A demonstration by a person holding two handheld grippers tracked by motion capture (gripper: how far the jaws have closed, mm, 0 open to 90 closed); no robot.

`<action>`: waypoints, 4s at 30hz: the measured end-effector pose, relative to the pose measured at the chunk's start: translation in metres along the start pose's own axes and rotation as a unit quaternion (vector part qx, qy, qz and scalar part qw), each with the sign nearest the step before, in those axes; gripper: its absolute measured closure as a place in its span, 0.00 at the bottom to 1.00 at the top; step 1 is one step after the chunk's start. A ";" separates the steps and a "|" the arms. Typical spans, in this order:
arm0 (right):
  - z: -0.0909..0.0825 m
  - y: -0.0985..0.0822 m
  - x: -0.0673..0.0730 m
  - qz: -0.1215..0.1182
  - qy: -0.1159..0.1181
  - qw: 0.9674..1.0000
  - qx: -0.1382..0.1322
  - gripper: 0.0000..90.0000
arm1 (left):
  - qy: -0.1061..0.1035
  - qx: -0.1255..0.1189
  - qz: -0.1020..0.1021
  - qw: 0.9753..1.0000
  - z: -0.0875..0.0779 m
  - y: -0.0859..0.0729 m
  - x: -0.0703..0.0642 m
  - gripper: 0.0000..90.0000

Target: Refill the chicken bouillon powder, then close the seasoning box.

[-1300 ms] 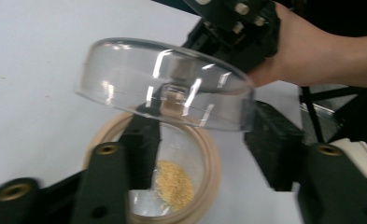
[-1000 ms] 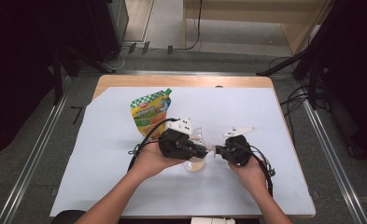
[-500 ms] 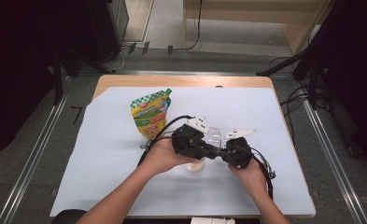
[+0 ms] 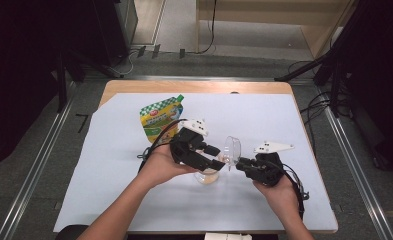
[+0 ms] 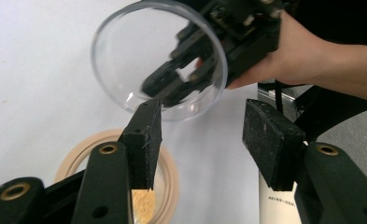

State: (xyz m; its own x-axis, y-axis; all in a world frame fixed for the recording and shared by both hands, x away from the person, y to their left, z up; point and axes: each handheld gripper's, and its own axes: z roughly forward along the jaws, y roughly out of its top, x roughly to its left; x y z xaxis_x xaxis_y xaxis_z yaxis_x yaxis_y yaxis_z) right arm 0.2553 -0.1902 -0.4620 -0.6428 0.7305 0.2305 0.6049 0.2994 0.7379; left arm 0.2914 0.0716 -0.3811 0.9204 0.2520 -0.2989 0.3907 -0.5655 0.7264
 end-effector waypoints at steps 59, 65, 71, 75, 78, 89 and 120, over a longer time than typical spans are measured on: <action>0.019 -0.014 0.095 -0.147 0.138 0.979 0.031 0.62 | 0.169 -0.020 -0.155 0.973 -0.127 -0.105 0.083 0.54; 0.025 -0.014 0.098 -0.148 0.142 0.978 0.035 0.62 | 0.178 -0.032 -0.152 0.972 -0.117 -0.099 0.094 0.56; 0.035 -0.013 0.106 -0.153 0.150 0.976 0.037 0.59 | 0.177 -0.055 -0.153 0.971 -0.107 -0.091 0.100 0.66; 0.043 -0.009 0.112 -0.157 0.159 0.974 0.032 0.57 | 0.192 -0.056 -0.155 0.967 -0.101 -0.088 0.102 0.70; 0.050 -0.003 0.117 -0.151 0.162 0.975 0.031 0.56 | 0.195 -0.058 -0.155 0.967 -0.095 -0.085 0.100 0.74; 0.081 0.020 0.132 -0.152 0.160 0.975 0.017 0.56 | 0.208 -0.065 -0.138 0.966 -0.090 -0.081 0.094 0.96; 0.094 0.003 0.133 -0.130 0.150 0.980 0.003 0.58 | 0.148 -0.028 -0.098 0.984 -0.131 -0.055 0.013 1.00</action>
State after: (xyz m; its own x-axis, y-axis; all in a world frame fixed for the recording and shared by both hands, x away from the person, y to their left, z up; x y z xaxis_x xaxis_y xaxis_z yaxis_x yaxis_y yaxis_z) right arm 0.2164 -0.0345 -0.4886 -0.8841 0.4166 0.2119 0.4048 0.4558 0.7927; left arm 0.2796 0.2090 -0.3435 0.7802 0.5742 -0.2480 0.5506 -0.4423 0.7080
